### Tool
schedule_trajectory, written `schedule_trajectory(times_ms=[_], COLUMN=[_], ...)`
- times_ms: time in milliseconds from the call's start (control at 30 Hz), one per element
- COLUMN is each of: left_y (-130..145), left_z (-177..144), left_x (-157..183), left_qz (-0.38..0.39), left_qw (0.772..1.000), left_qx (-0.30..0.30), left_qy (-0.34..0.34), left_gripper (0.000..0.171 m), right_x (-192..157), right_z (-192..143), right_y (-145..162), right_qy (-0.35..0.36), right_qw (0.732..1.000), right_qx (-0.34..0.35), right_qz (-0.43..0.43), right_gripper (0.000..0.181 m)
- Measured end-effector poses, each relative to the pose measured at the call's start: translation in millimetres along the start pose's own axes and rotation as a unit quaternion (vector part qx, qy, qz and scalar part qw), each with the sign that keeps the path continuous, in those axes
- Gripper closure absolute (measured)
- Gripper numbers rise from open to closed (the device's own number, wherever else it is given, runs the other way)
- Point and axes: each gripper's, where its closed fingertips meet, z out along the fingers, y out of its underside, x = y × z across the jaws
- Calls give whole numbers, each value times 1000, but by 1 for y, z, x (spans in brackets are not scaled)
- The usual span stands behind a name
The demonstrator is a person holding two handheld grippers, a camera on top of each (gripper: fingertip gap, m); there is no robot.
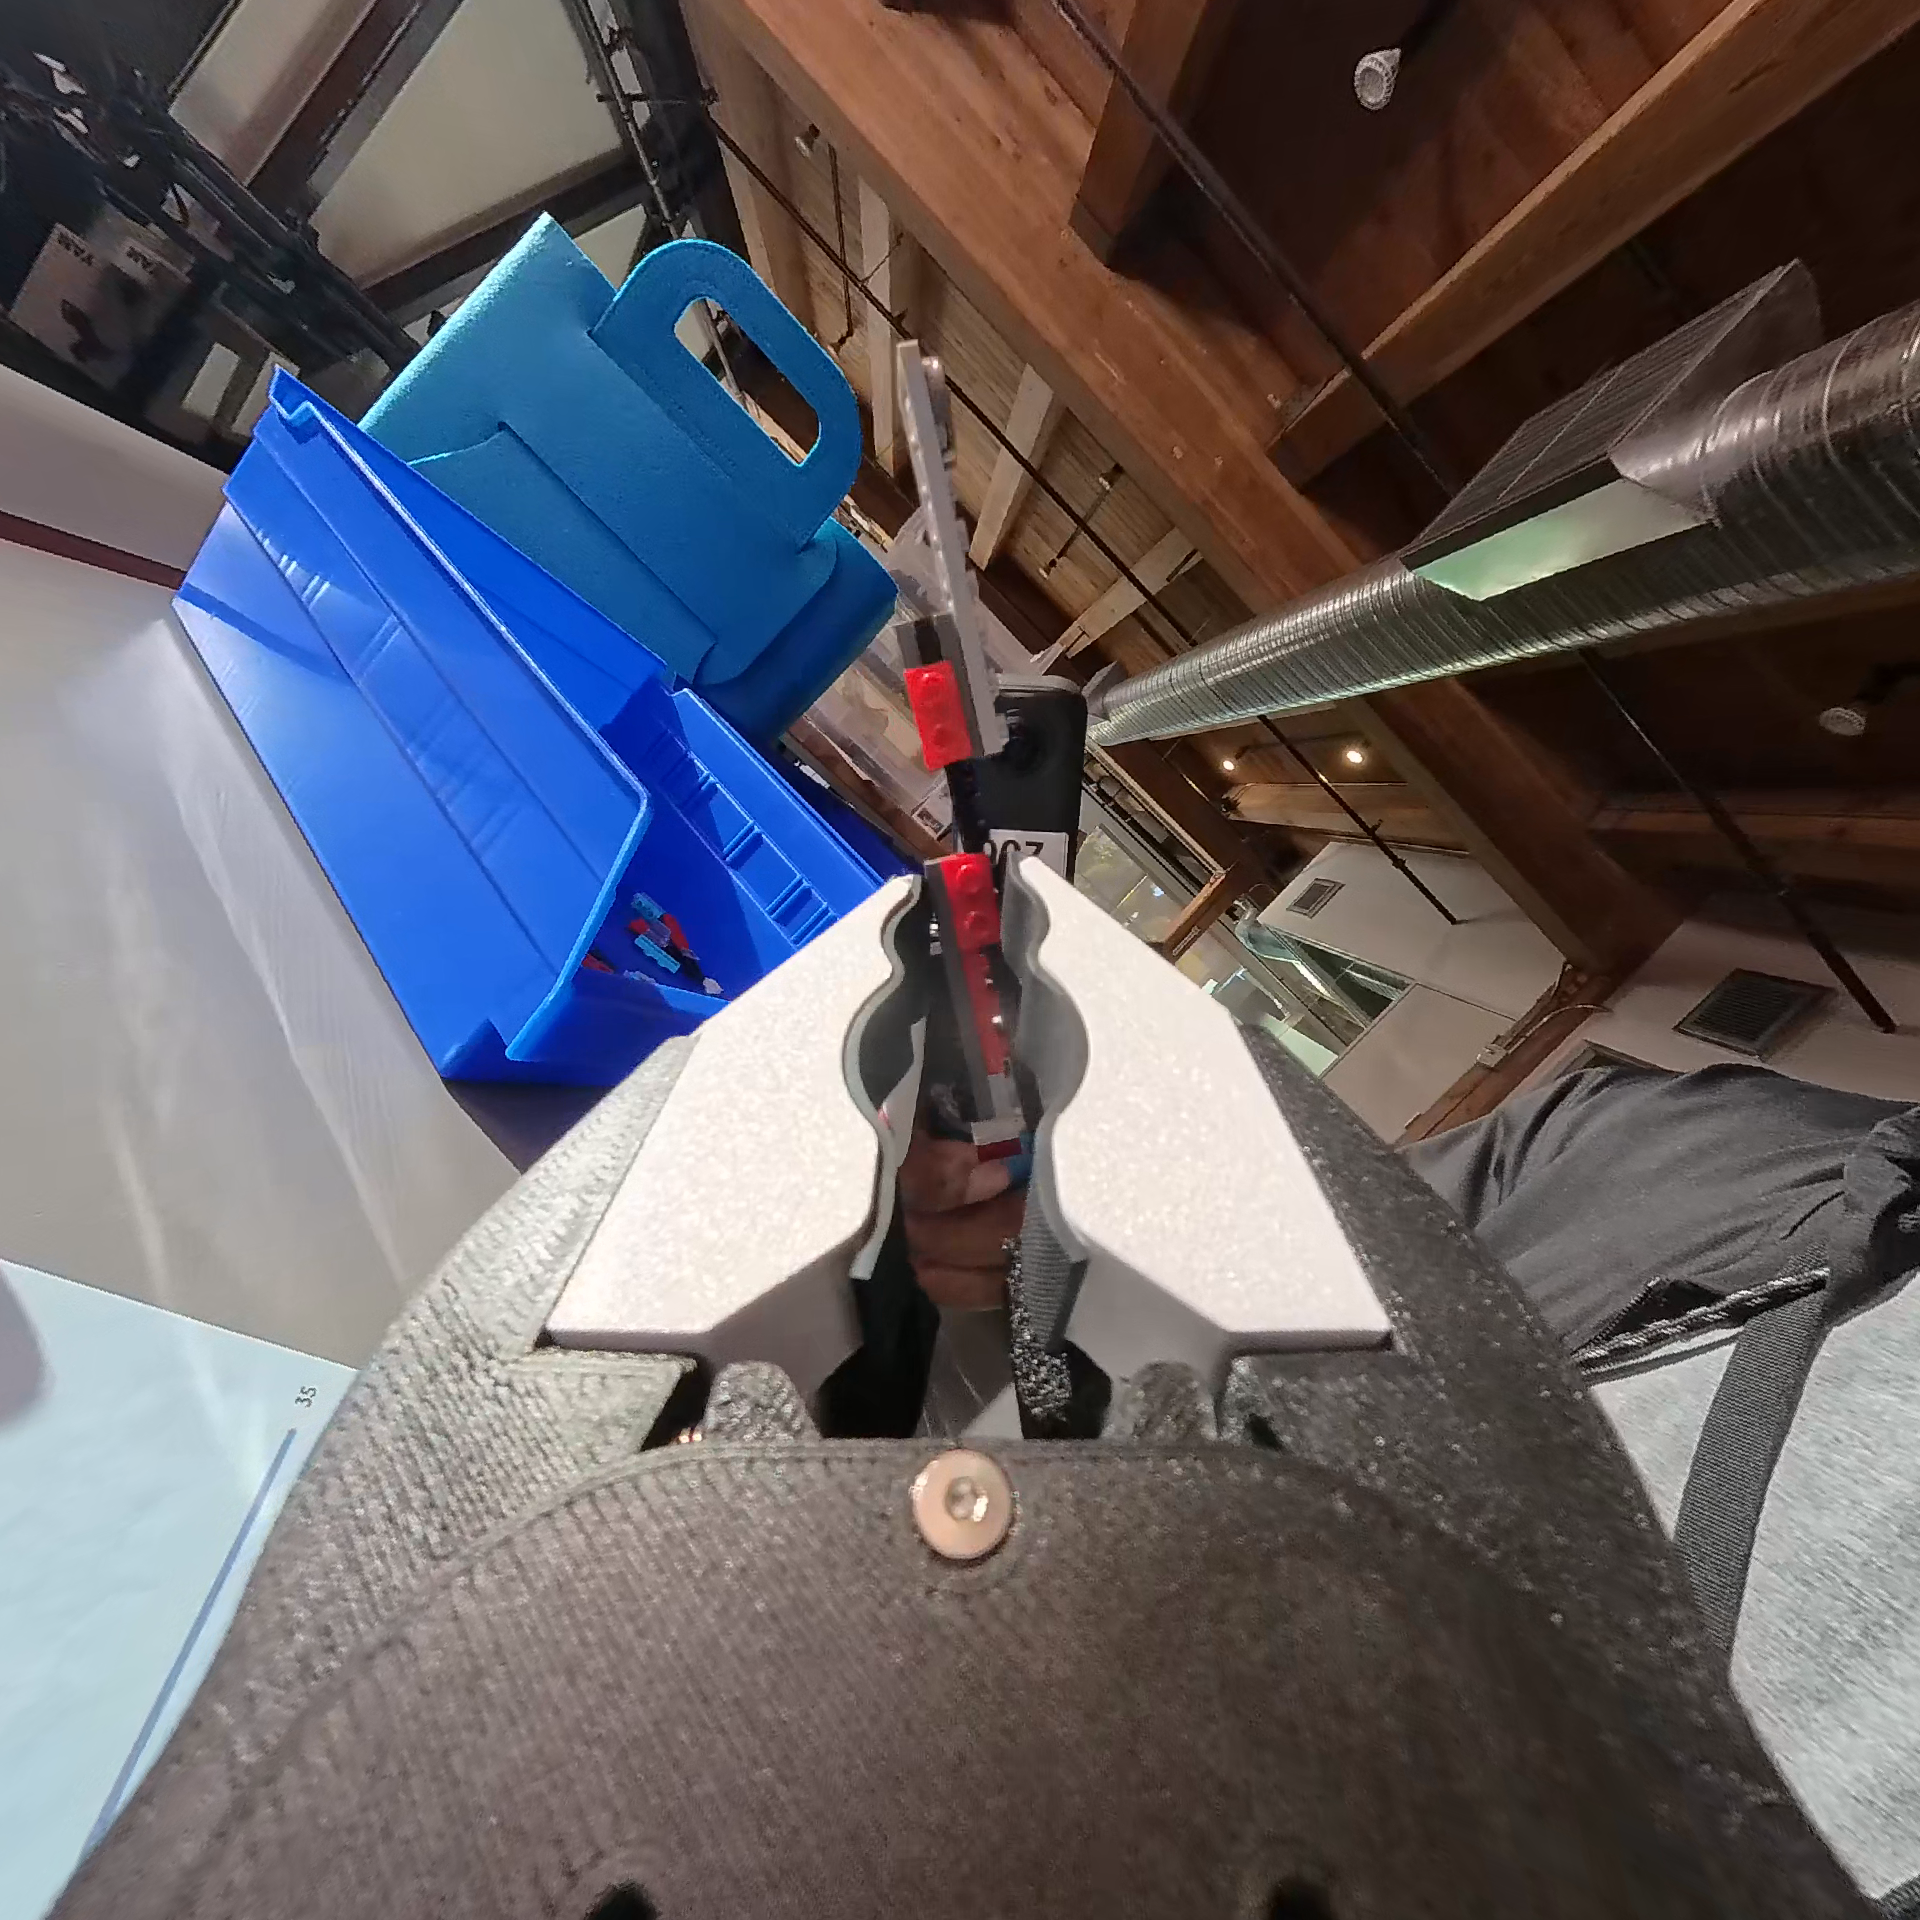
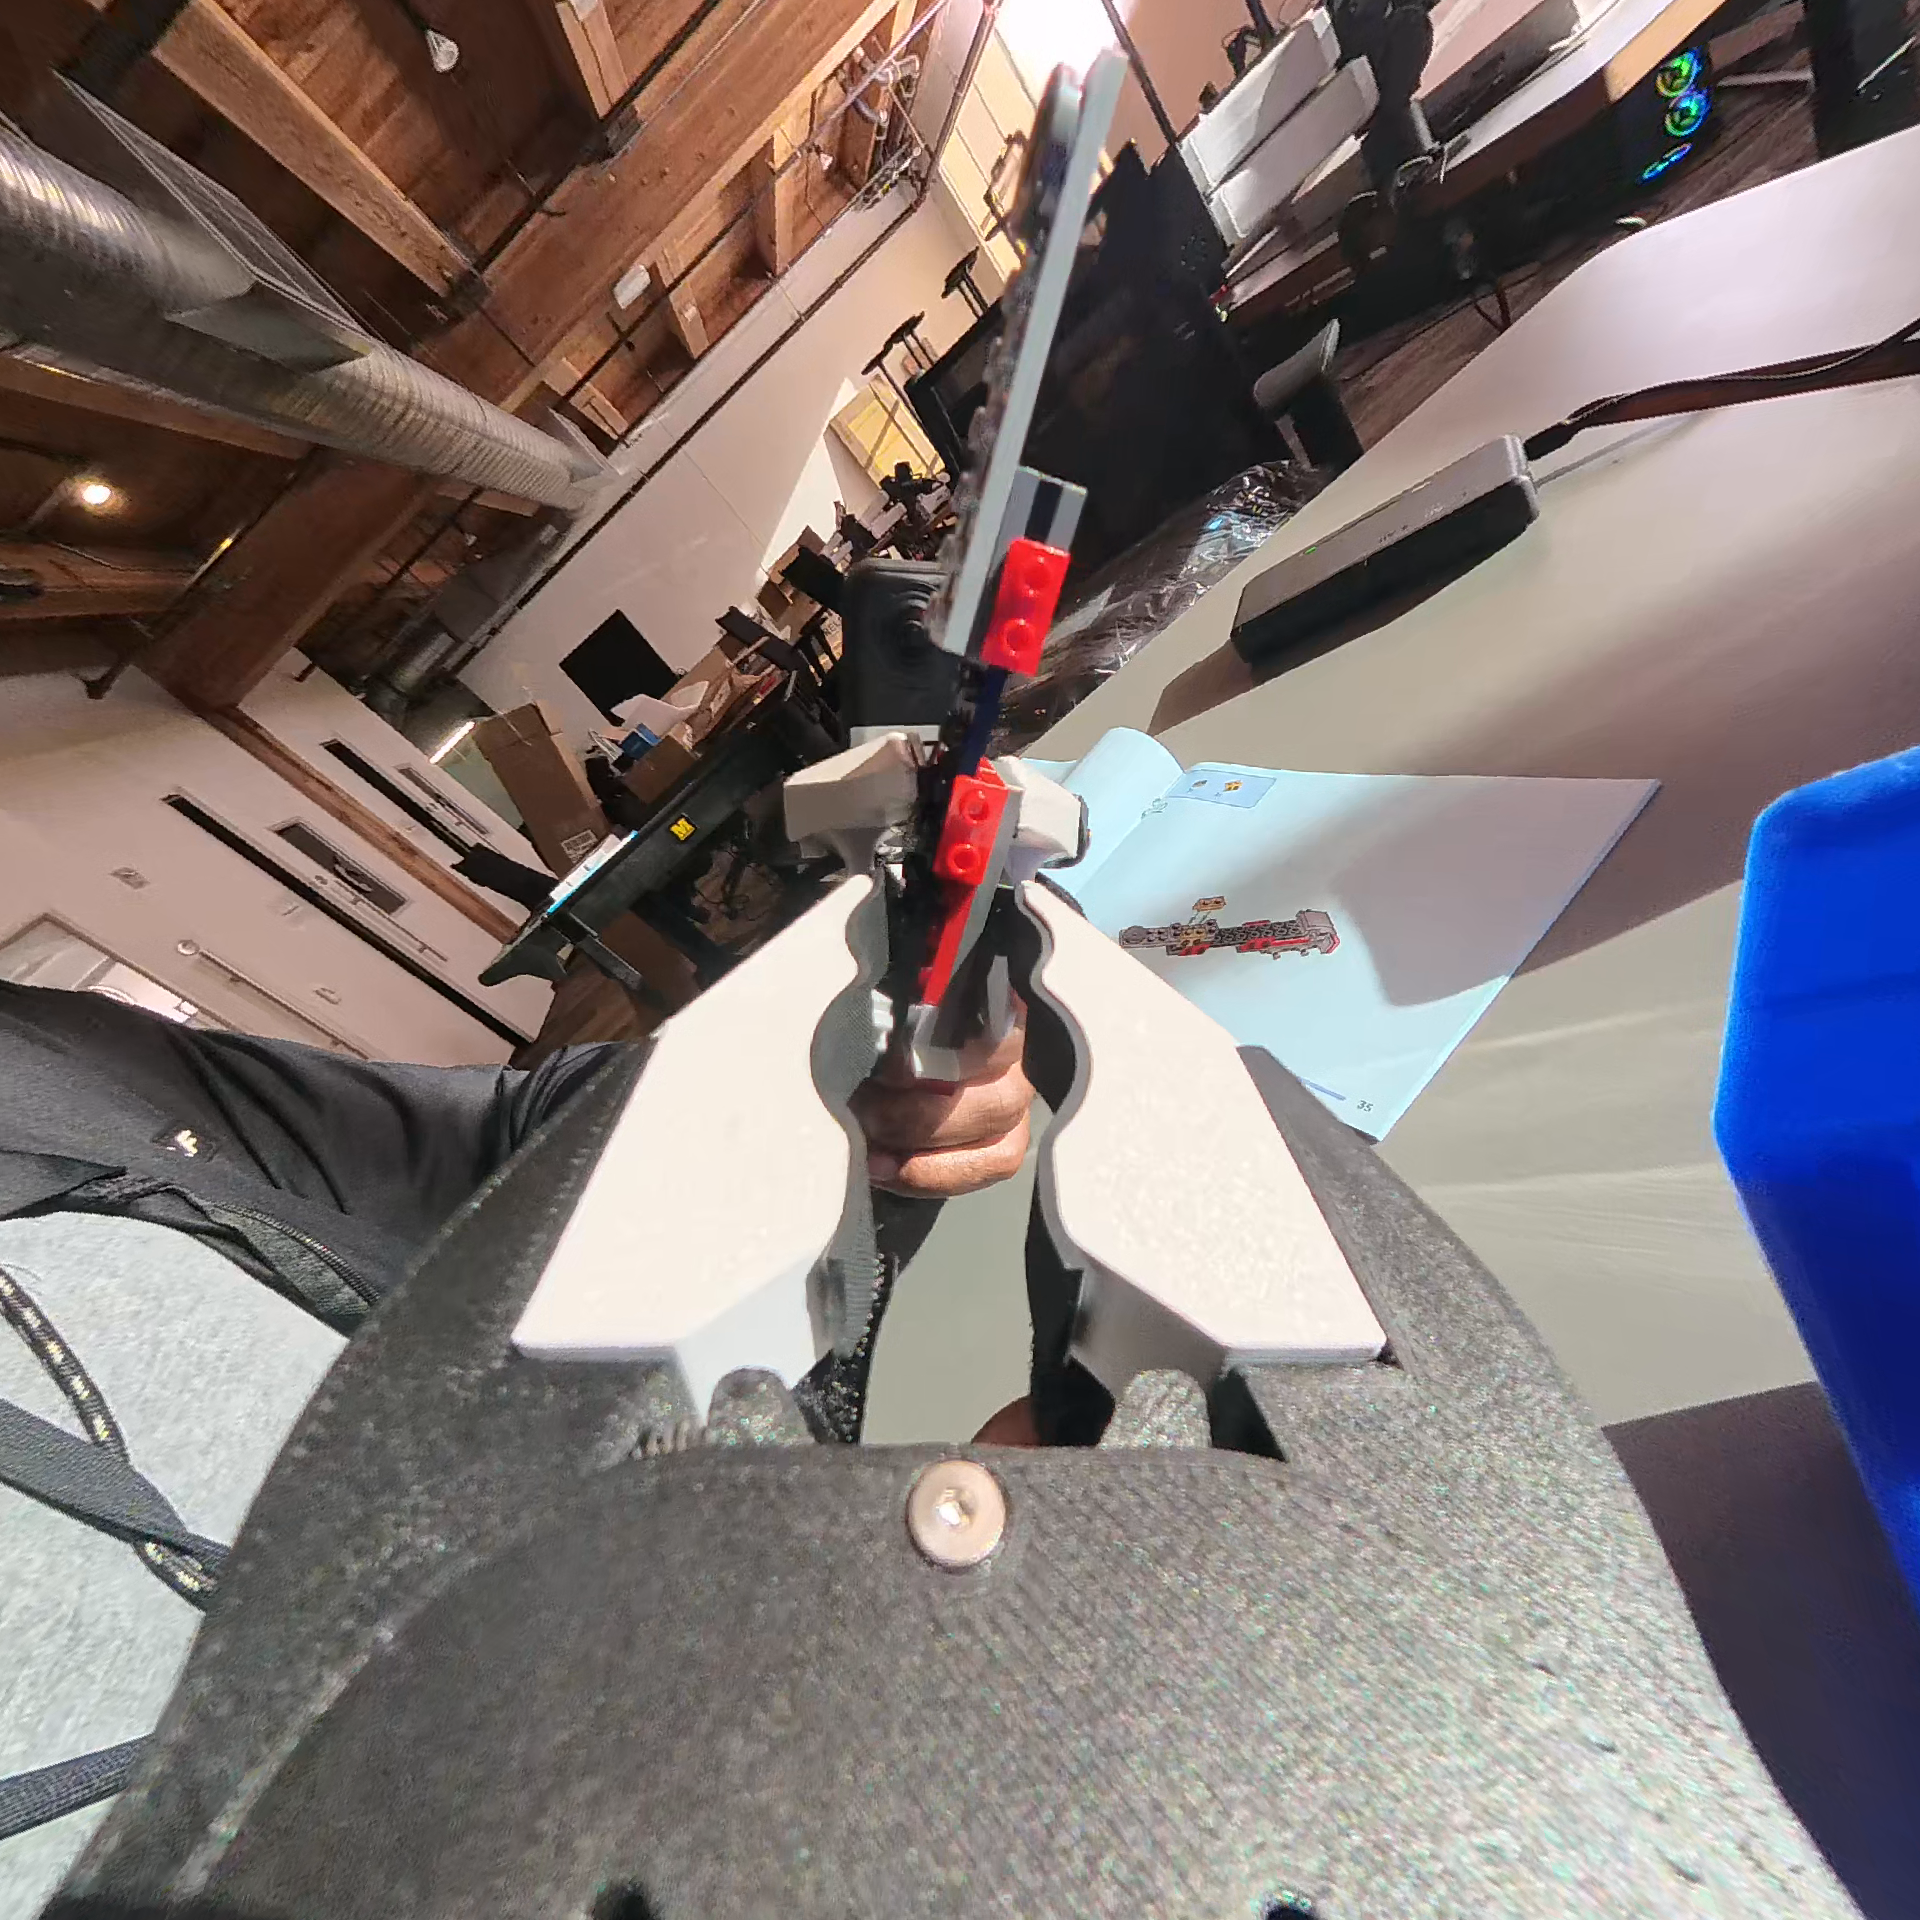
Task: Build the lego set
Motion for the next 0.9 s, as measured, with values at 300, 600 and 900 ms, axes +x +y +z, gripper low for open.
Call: schedule_trajectory(times_ms=[300,600,900], left_y=[-2,4,11], left_z=[1,1,-1], left_x=[5,8,-3], left_qz=[-23,-74,-115], left_qw=[999,996,992], left_qx=[-6,-37,-54], left_qy=[23,45,20], left_gripper=[157,152,158], right_x=[-3,-9,2], right_z=[-1,2,0], right_y=[0,8,15], right_qy=[-11,-32,-13], right_qw=[1000,999,998], right_qx=[-2,-28,-52], right_qz=[7,17,38], right_gripper=[160,161,160])
